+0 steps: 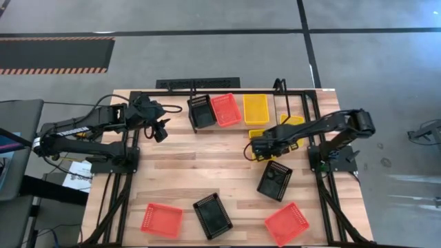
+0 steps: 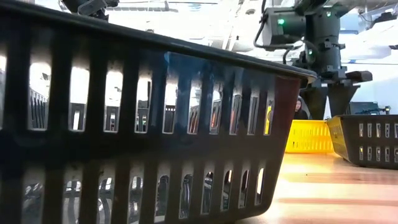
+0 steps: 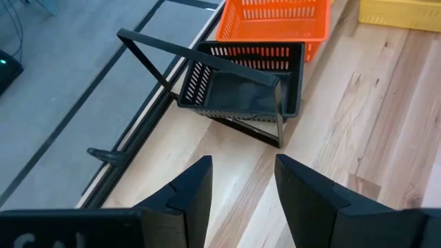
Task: Stack baskets on shelf by color
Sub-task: Stack the left yellow bin on top of the other yellow bin on the shelf
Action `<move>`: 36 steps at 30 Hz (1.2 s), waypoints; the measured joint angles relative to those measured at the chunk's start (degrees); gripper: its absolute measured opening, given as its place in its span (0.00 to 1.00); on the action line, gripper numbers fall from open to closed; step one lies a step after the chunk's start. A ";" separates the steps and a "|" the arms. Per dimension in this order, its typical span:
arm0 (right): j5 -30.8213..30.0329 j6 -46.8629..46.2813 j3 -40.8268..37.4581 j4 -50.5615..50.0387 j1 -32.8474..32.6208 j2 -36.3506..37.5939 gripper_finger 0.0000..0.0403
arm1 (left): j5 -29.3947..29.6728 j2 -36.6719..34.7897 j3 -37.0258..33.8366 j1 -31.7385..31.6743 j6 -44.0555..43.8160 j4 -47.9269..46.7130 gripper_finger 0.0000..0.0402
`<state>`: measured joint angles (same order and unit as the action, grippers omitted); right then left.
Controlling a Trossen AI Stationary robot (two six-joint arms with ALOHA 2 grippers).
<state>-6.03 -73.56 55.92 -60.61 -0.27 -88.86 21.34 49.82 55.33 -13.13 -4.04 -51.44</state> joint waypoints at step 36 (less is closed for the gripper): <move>-3.28 3.11 21.97 -2.98 -1.41 3.83 0.01 | 0.03 0.01 0.00 0.00 0.33 0.07 0.36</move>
<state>-9.31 -70.45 77.89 -63.59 -1.68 -85.03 21.37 49.83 55.33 -13.13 -3.71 -51.38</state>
